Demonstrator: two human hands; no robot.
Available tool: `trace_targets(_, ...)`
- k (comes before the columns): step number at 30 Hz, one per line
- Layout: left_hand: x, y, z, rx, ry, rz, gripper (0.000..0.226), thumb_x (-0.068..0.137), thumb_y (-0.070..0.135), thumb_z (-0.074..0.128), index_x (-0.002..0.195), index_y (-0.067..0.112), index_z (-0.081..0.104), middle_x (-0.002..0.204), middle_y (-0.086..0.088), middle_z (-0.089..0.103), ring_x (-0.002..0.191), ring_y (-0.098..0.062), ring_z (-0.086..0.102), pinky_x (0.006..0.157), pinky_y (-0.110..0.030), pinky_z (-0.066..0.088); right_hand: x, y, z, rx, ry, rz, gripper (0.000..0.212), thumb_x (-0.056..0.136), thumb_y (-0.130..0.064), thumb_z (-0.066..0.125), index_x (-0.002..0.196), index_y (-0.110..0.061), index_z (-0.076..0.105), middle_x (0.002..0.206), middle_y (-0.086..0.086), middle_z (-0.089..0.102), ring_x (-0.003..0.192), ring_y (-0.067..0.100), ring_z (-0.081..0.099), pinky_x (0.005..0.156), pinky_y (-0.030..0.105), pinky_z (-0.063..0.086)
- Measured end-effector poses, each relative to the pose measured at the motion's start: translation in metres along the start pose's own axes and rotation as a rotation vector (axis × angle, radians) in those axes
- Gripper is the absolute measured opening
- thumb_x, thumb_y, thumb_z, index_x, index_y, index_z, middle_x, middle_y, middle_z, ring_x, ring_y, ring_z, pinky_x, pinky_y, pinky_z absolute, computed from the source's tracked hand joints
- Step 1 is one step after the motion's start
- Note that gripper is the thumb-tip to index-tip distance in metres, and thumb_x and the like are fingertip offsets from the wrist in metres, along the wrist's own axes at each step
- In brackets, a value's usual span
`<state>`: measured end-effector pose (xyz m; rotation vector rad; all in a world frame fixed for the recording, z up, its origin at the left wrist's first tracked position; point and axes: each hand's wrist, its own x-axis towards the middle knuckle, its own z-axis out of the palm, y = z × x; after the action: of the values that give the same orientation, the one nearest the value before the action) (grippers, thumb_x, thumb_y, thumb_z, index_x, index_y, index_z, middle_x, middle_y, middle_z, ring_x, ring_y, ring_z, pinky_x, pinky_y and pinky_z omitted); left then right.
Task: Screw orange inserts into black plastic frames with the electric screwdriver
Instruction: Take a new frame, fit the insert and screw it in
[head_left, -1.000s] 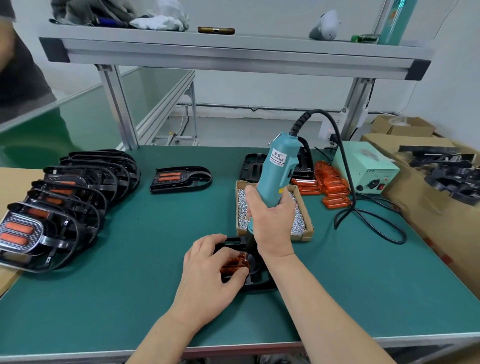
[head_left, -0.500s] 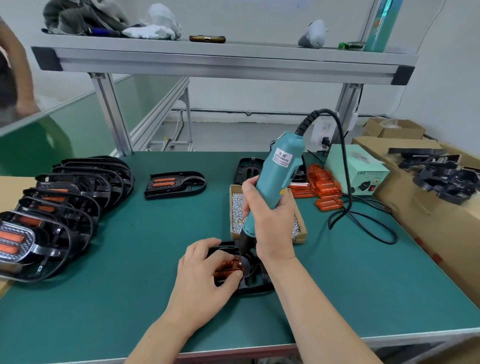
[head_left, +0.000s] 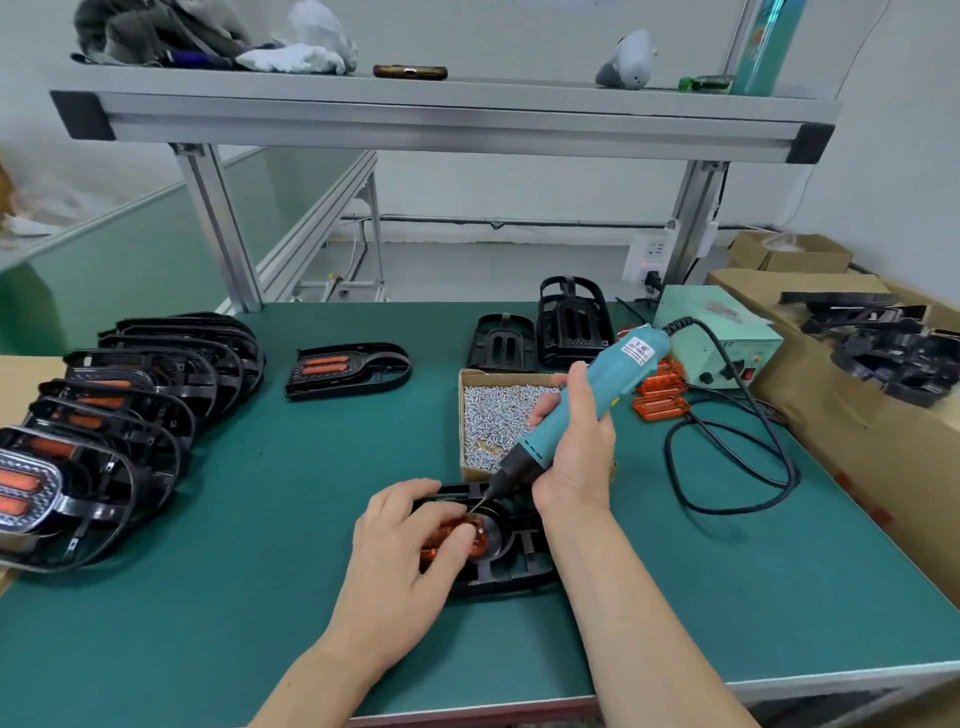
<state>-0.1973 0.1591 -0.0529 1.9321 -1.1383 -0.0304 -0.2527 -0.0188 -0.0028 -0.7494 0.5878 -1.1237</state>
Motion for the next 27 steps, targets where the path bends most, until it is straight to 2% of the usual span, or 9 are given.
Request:
trace_targets(3,0.015,0.001,-0.007,-0.091,0.026,-0.036,0.033,0.091,0.05,0.051,0.103,0.029,0.074,0.12,0.016,0.057,0.122,-0.001,0.044,0.109,-0.029,0.032,0.006,0.002,-0.005,0.039,0.019,0.038,0.03,0.095,-0.046,0.066,0.096,-0.016,0.059,0.063,-0.004,0.057,0.056,0.008,0.053,0.053,0.019,0.047)
trace_targets(5,0.04,0.001,-0.012,0.0,0.011,0.008,0.018,0.095,0.032,0.061,0.105,0.025,0.075,0.119,0.012,0.06,0.12,-0.005,0.046,0.106,-0.023,0.031,0.008,0.004,-0.006,0.055,0.032,0.061,0.032,0.096,-0.048,0.064,0.097,-0.017,0.058,0.064,-0.005,0.058,0.056,0.007,0.054,0.053,0.019,0.048)
trace_targets(7,0.072,0.002,-0.016,0.125,-0.055,0.071,0.019,0.095,0.02,0.062,0.11,0.019,0.074,0.119,0.006,0.064,0.119,-0.014,0.048,0.104,-0.022,0.028,0.009,0.004,-0.006,0.055,0.051,0.079,0.033,0.096,-0.049,0.064,0.098,-0.017,0.057,0.063,-0.006,0.059,0.056,0.007,0.055,0.054,0.019,0.049)
trace_targets(11,0.127,0.007,-0.009,0.362,-0.268,0.183,0.029,0.098,0.027,0.058,0.125,0.021,0.067,0.128,0.001,0.065,0.125,-0.022,0.048,0.11,-0.032,0.03,0.011,0.002,0.0,0.022,0.083,0.09,0.037,0.095,-0.052,0.063,0.101,-0.016,0.057,0.064,-0.005,0.06,0.056,0.007,0.057,0.054,0.021,0.05)
trace_targets(14,0.15,0.015,0.006,0.554,-0.414,0.237,0.034,0.096,0.033,0.058,0.128,0.029,0.065,0.125,0.0,0.066,0.122,-0.023,0.05,0.102,-0.034,0.036,0.013,-0.001,0.007,0.022,0.125,0.064,0.038,0.097,-0.052,0.061,0.099,-0.015,0.056,0.06,-0.006,0.06,0.054,0.006,0.058,0.054,0.021,0.051)
trace_targets(16,0.158,0.018,0.014,0.647,-0.497,0.256,0.03,0.094,0.026,0.059,0.122,0.03,0.067,0.114,-0.002,0.069,0.114,-0.025,0.056,0.087,-0.033,0.041,0.015,-0.003,0.01,0.037,0.157,0.043,0.037,0.097,-0.051,0.061,0.099,-0.015,0.053,0.057,-0.007,0.06,0.053,0.007,0.057,0.059,0.024,0.051)
trace_targets(18,0.162,0.018,0.02,0.713,-0.551,0.251,0.025,0.092,0.019,0.059,0.113,0.029,0.069,0.107,-0.002,0.068,0.106,-0.026,0.06,0.075,-0.03,0.034,0.019,-0.007,0.011,0.03,0.196,0.034,0.036,0.096,-0.05,0.062,0.098,-0.016,0.053,0.056,-0.008,0.06,0.053,0.007,0.057,0.059,0.024,0.051)
trace_targets(22,0.164,0.016,0.026,0.736,-0.528,0.261,0.019,0.091,0.019,0.059,0.1,0.031,0.07,0.1,0.004,0.069,0.098,-0.023,0.061,0.075,-0.03,0.029,0.026,-0.011,0.01,0.04,0.239,0.059,0.033,0.095,-0.048,0.065,0.098,-0.017,0.054,0.054,-0.01,0.061,0.05,0.005,0.058,0.052,0.021,0.051)
trace_targets(27,0.162,0.012,0.031,0.757,-0.51,0.306,0.017,0.092,0.016,0.055,0.093,0.03,0.065,0.094,0.003,0.067,0.094,-0.024,0.062,0.072,-0.031,0.025,0.029,-0.008,0.008,0.03,0.265,0.1,0.034,0.094,-0.049,0.066,0.097,-0.018,0.054,0.054,-0.008,0.061,0.051,0.005,0.058,0.054,0.022,0.049)
